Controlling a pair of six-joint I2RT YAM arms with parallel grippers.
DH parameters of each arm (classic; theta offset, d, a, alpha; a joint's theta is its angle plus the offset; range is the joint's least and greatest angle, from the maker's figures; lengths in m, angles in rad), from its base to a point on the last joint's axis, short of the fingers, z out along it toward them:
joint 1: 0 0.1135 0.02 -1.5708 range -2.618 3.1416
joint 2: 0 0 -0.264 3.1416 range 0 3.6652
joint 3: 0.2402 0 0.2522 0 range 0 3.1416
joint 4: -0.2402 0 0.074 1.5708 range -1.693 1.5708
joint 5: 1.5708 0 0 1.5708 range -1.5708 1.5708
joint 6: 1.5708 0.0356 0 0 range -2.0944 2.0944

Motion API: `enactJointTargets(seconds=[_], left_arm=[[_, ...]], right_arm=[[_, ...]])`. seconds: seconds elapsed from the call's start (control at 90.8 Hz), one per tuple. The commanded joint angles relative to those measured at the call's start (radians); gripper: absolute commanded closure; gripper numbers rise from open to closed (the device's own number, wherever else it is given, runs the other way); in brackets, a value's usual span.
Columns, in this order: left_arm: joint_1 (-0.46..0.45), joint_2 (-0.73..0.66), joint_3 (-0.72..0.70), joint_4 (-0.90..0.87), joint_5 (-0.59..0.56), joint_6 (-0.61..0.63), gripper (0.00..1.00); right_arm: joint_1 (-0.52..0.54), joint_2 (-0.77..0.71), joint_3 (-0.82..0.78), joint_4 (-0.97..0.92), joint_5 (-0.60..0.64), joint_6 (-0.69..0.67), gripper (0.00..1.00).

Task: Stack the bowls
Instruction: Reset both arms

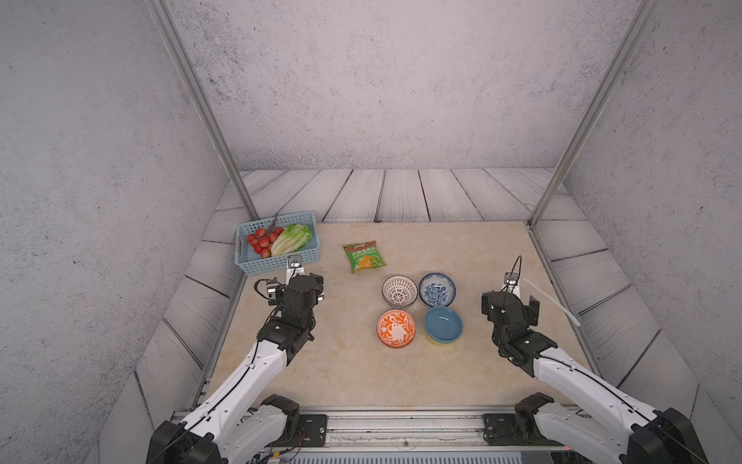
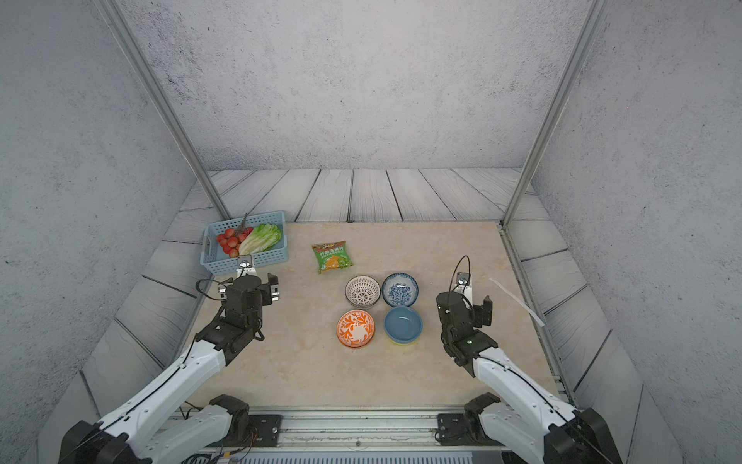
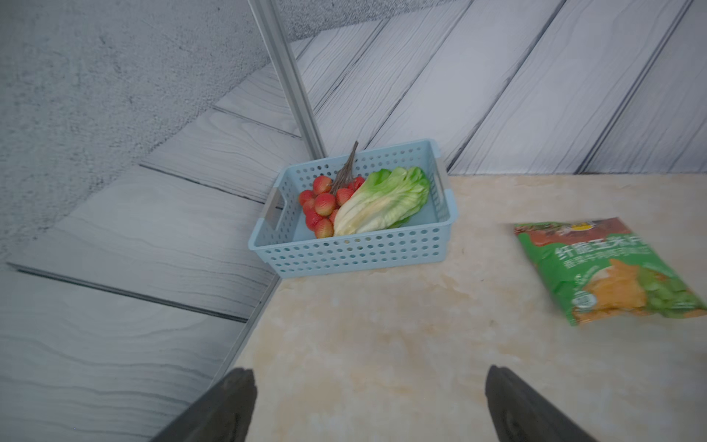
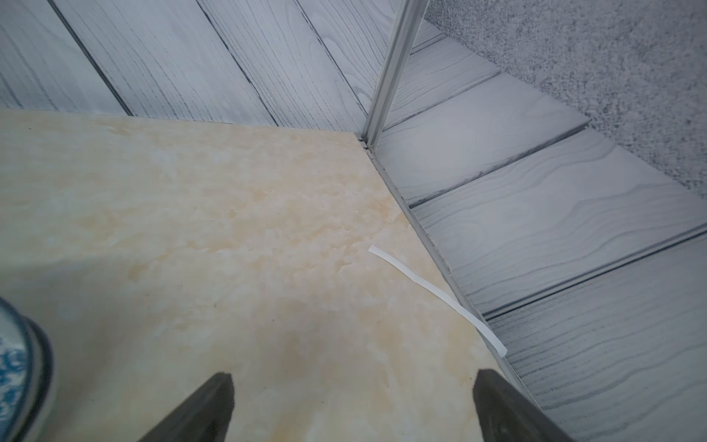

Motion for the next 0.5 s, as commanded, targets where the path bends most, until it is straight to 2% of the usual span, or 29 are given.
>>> enactJointTargets(seconds=[0.0,0.099,0.165,0.242,0.374,0.484], left_arm=[[0.051,0.039,-0.031,0.162,0.026,0.101,0.0],[0.101,0.116,-0.053,0.228,0.089,0.145,0.0],[0.121,0.156,-0.09,0.325,0.106,0.131,0.0],[0.136,0.199,-0.135,0.432,0.197,0.114,0.0],[0.156,0.308,-0.153,0.564,0.263,0.131,0.0],[0.179,0.384,-0.169,0.652,0.318,0.141,0.0]], right_arm=[[-0.021,0.037,-0.123,0.431,-0.02,-0.164,0.01],[-0.071,0.123,-0.159,0.513,-0.085,-0.108,0.01],[-0.095,0.18,-0.162,0.596,-0.094,-0.124,0.01],[-0.13,0.211,-0.159,0.635,-0.118,-0.122,0.01],[-0.214,0.264,-0.153,0.704,-0.223,-0.125,0.01],[-0.262,0.369,-0.14,0.792,-0.307,-0.115,0.01]])
